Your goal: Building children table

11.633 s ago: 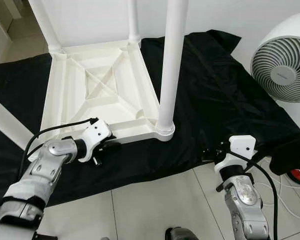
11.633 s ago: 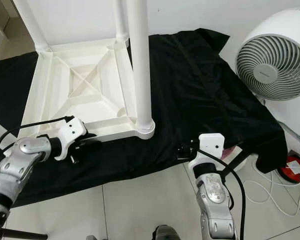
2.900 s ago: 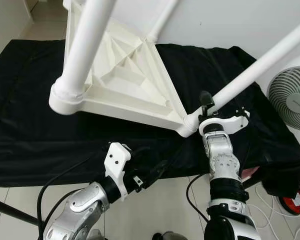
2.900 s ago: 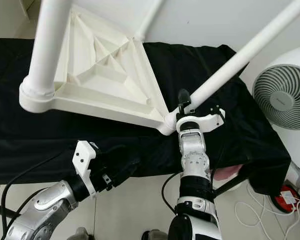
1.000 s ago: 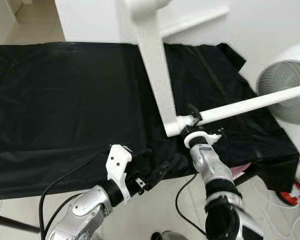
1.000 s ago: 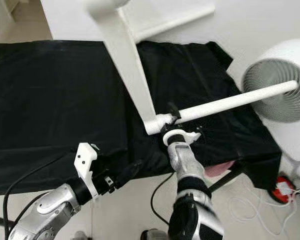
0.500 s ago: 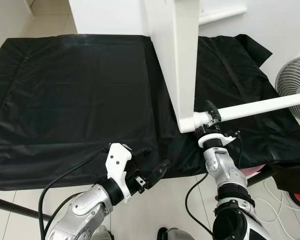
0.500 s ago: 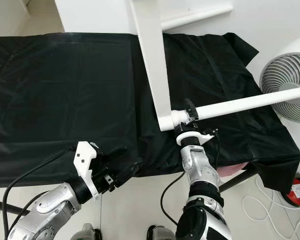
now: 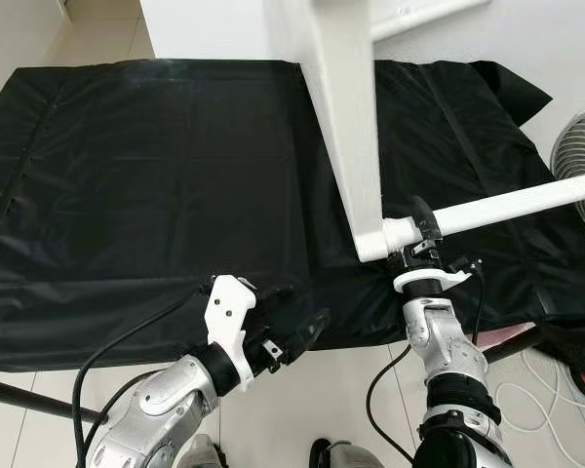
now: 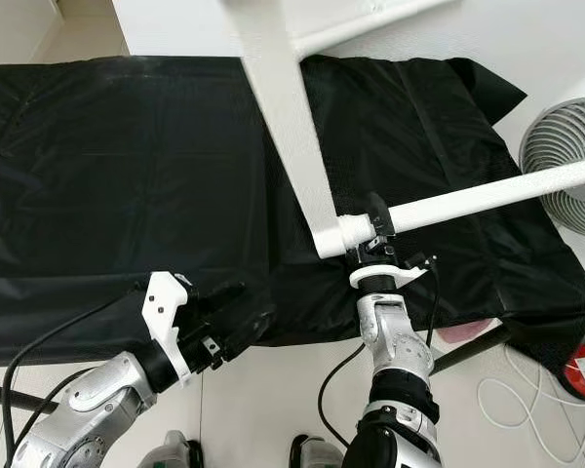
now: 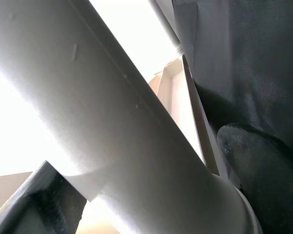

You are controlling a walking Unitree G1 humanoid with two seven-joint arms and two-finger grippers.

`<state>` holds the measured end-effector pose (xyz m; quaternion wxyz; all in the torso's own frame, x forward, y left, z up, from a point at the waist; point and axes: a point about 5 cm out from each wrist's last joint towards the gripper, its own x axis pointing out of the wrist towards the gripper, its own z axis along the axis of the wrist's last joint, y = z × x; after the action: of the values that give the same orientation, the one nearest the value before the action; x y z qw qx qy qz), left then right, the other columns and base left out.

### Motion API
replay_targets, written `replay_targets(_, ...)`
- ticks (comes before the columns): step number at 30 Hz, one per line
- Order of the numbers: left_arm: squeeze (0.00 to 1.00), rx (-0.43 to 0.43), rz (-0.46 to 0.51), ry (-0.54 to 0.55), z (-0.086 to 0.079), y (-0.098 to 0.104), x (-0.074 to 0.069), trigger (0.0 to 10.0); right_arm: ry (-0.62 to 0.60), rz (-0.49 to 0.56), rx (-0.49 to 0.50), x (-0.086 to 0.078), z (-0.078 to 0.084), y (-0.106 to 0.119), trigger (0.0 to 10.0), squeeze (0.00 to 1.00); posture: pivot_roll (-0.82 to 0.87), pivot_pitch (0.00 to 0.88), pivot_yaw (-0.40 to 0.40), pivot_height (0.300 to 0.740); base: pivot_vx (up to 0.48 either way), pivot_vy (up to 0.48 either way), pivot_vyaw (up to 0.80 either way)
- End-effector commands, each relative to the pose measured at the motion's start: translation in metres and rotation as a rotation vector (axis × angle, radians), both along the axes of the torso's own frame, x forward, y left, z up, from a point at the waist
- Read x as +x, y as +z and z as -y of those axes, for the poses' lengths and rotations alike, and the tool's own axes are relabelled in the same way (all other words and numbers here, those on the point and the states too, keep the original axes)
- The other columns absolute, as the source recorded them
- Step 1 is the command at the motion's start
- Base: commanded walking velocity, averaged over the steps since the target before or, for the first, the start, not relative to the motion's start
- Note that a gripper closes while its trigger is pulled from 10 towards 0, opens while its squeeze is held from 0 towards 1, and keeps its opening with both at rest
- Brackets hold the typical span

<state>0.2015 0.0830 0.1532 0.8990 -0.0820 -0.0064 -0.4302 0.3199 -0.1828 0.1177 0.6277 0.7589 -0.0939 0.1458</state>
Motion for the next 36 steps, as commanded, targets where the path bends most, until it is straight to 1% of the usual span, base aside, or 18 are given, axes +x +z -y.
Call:
replay_targets(1, 0.0, 0.01, -0.015, -0.025, 0.001, -0.002, -0.002, 10.0, -0.064, 0.029, 0.039, -0.006, 0.015, 0.001, 10.0, 1.0, -0.03, 0.146, 0.018, 0.74, 0.0, 0.0, 0.0)
replay_targets(6, 0.0, 0.017, -0.018, -0.033, 0.001, -0.002, -0.003, 10.0, -0.135, -0.006, 0.124, -0.013, 0.026, -0.008, 10.0, 1.0, -0.03, 0.148, 0.022, 0.74, 0.0, 0.0, 0.0)
replay_targets(11, 0.0, 0.036, 0.003, -0.039, 0.002, 0.0, 0.0, 10.0, -0.19, -0.022, 0.275, -0.018, 0.035, -0.015, 10.0, 1.0, -0.03, 0.153, 0.03, 0.74, 0.0, 0.0, 0.0)
replay_targets(12, 0.0, 0.04, 0.013, -0.041, 0.005, 0.002, 0.002, 10.0, -0.184, -0.019, 0.28, -0.019, 0.035, -0.016, 10.0, 0.27, -0.03, 0.153, 0.03, 0.74, 0.0, 0.0, 0.0)
replay_targets(14, 0.0, 0.042, 0.02, -0.042, 0.006, 0.003, 0.004, 10.0, -0.179, -0.018, 0.277, -0.02, 0.034, -0.016, 10.0, 0.27, -0.03, 0.153, 0.03, 0.74, 0.0, 0.0, 0.0)
replay_targets(15, 0.0, 0.02, 0.022, -0.033, 0.01, 0.007, 0.009, 10.0, -0.168, -0.001, 0.276, -0.02, 0.032, -0.014, 10.0, 0.0, -0.03, 0.153, 0.039, 0.74, 0.0, 0.0, 0.0)
replay_targets(16, 0.0, 0.02, 0.022, -0.033, 0.01, 0.007, 0.009, 10.0, -0.168, -0.001, 0.276, -0.02, 0.032, -0.014, 10.0, 0.0, -0.03, 0.153, 0.039, 0.74, 0.0, 0.0, 0.0)
replay_targets(18, 0.0, -0.011, 0.039, -0.004, 0.022, 0.018, 0.025, 10.0, -0.149, 0.031, 0.293, -0.019, 0.028, -0.01, 10.0, 0.0, -0.02, 0.154, 0.042, 0.74, 0.0, 0.0, 0.0)
replay_targets(20, 0.0, -0.011, 0.039, -0.004, 0.022, 0.018, 0.025, 10.0, -0.149, 0.031, 0.293, -0.019, 0.028, -0.01, 10.0, 0.0, -0.02, 0.154, 0.042, 0.74, 0.0, 0.0, 0.0)
replay_targets(21, 0.0, -0.008, 0.044, 0.02, 0.03, 0.023, 0.034, 10.0, -0.145, 0.029, 0.304, -0.019, 0.027, -0.01, 10.0, 0.0, -0.02, 0.154, 0.042, 0.74, 0.0, 0.0, 0.0)
replay_targets(22, 0.0, -0.008, 0.044, 0.02, 0.03, 0.023, 0.034, 10.0, -0.145, 0.029, 0.304, -0.019, 0.027, -0.01, 10.0, 0.0, -0.02, 0.154, 0.042, 0.74, 0.0, 0.0, 0.0)
replay_targets(25, 0.0, -0.039, 0.023, 0.036, 0.05, 0.041, 0.052, 10.0, -0.135, 0.015, 0.288, -0.018, 0.024, -0.012, 10.0, 0.0, -0.02, 0.155, 0.048, 0.74, 0.0, 0.0, 0.0)
replay_targets(26, 0.0, -0.039, 0.023, 0.036, 0.05, 0.041, 0.052, 10.0, -0.135, 0.015, 0.288, -0.018, 0.024, -0.012, 10.0, 0.0, -0.02, 0.155, 0.048, 0.74, 0.0, 0.0, 0.0)
replay_targets(28, 0.0, -0.092, 0.03, -0.038, 0.074, 0.066, 0.06, 10.0, -0.115, 0.008, 0.281, -0.015, 0.021, -0.011, 10.0, 0.0, -0.02, 0.158, 0.045, 0.74, 0.0, 0.0, 0.0)
replay_targets(31, 0.0, -0.073, 0.046, -0.061, 0.085, 0.073, 0.064, 10.0, -0.107, 0.005, 0.283, -0.014, 0.02, -0.01, 10.0, 0.0, -0.02, 0.158, 0.045, 0.74, 0.0, 0.0, 0.0)
replay_targets(32, 0.0, -0.067, 0.054, -0.111, 0.096, 0.078, 0.064, 10.0, -0.101, 0.006, 0.274, -0.012, 0.02, -0.009, 10.0, 0.0, -0.01, 0.161, 0.044, 0.74, 0.0, 0.0, 0.0)
replay_targets(35, 0.0, -0.062, 0.057, -0.141, 0.103, 0.081, 0.063, 10.0, -0.096, 0.008, 0.269, -0.011, 0.02, -0.008, 10.0, 0.0, -0.01, 0.161, 0.044, 0.74, 0.0, 0.0, 0.0)
replay_targets(36, 0.0, -0.034, 0.053, -0.144, 0.112, 0.082, 0.066, 10.0, -0.091, 0.009, 0.264, -0.01, 0.02, -0.006, 10.0, 0.0, -0.01, 0.172, 0.041, 0.74, 0.0, 0.0, 0.0)
